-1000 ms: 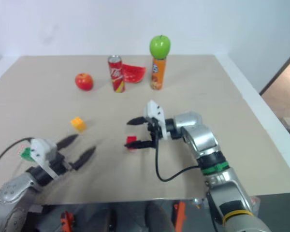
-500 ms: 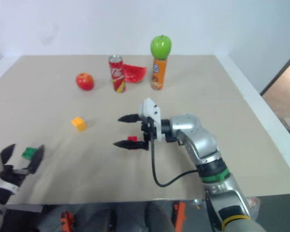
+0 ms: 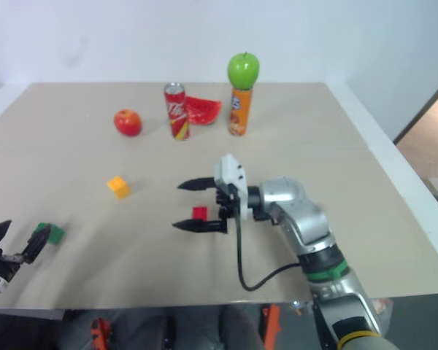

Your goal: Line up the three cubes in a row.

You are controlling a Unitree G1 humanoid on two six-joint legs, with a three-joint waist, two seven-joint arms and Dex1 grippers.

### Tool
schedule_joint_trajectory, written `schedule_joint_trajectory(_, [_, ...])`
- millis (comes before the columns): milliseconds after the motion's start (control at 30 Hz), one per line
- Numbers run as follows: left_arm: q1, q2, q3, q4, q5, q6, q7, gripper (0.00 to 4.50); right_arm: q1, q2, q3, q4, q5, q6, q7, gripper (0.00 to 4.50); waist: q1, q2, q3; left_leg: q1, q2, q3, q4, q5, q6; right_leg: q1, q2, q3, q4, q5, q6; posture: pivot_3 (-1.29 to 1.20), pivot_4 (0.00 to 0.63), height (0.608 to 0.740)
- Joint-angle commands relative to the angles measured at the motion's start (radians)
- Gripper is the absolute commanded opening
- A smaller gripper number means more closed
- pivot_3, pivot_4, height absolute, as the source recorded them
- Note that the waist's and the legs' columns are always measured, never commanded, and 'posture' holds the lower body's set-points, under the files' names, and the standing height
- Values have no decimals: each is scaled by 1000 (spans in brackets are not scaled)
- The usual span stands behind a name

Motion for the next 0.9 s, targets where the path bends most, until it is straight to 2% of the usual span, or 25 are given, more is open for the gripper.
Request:
schedule_joint_trajectory(33, [-3,17,17,12,22,-25,-11,4500,5,-12,-29,-47,18,-29,8,4462,0,0,0,0,0,0,0,0,0,0,0,0,0,0,0,0,150,740])
schedule_joint_trajectory(667, [-54,34,-77,120,114,45,-11,4500,23,-31,-11,-47,-8,-75,-4,4462,0,0,0,0,1,0,-1,0,0,-1,1,0,0,0,1,0,150,740])
schedule_joint_trajectory(700, [-58,36,-79,129,121,37,-15,3996,24,-32,-11,-48,-8,-76,-4,4500,0,0,0,0,1,0,-1,0,0,-1,1,0,0,0,1,0,150,740])
schedule_joint_trajectory(867, [-72,41,-89,149,149,19,-27,2458,30,-37,-13,-53,-10,-74,-7,4500,0,0,0,0,0,0,-1,0,0,-1,0,0,0,0,0,0,150,740])
schedule_joint_trajectory(900, [-74,43,-92,153,157,14,-31,2037,31,-38,-13,-55,-10,-74,-7,4500,0,0,0,0,0,0,-1,0,0,-1,0,0,0,0,0,0,150,740])
